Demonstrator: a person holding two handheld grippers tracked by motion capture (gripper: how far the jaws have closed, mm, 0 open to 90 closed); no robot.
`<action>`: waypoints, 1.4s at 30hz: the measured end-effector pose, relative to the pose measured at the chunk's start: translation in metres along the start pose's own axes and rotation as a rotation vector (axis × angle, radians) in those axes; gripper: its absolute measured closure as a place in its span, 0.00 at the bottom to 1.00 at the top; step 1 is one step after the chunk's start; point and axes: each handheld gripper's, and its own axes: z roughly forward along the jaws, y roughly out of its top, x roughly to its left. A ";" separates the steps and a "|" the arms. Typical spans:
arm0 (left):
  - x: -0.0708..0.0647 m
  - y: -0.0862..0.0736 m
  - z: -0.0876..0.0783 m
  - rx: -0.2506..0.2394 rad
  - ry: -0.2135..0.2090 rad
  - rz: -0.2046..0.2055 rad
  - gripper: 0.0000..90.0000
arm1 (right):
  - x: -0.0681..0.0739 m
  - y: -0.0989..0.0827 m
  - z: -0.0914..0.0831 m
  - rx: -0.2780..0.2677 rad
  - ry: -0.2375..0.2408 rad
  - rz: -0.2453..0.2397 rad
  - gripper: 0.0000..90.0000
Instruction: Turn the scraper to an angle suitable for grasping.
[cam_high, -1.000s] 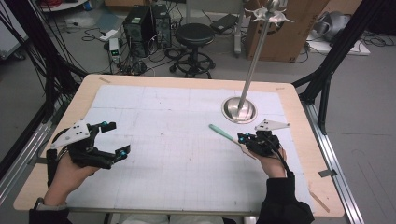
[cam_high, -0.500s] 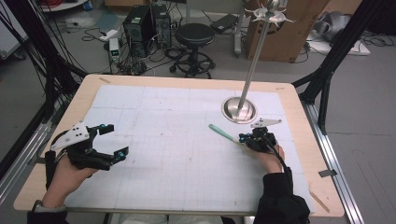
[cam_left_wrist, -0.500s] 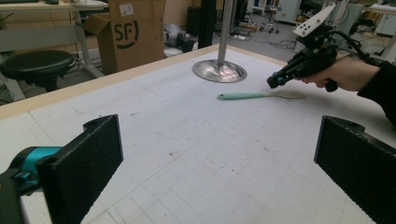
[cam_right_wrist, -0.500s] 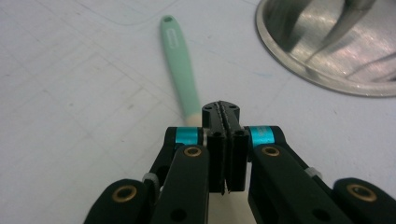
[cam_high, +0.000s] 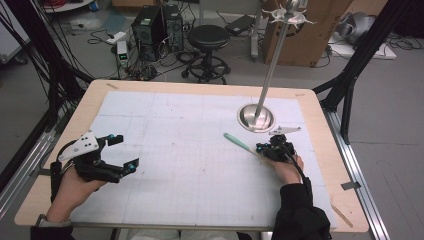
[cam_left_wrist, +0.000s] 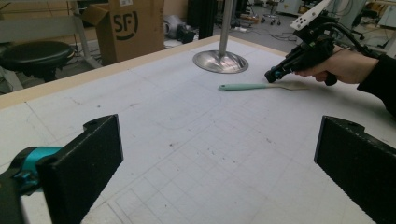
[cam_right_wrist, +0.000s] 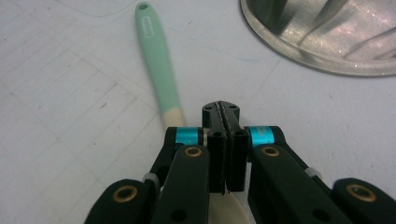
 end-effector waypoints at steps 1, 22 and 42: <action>0.000 0.000 0.000 0.000 0.000 -0.001 0.02 | 0.000 0.000 0.000 0.000 0.000 0.000 1.00; 0.002 -0.002 -0.001 0.007 0.010 -0.009 0.02 | 0.042 -0.014 -0.013 0.069 0.161 -0.094 1.00; 0.000 -0.003 -0.002 0.017 0.008 -0.003 0.02 | 0.059 0.014 0.008 0.050 0.146 -0.108 1.00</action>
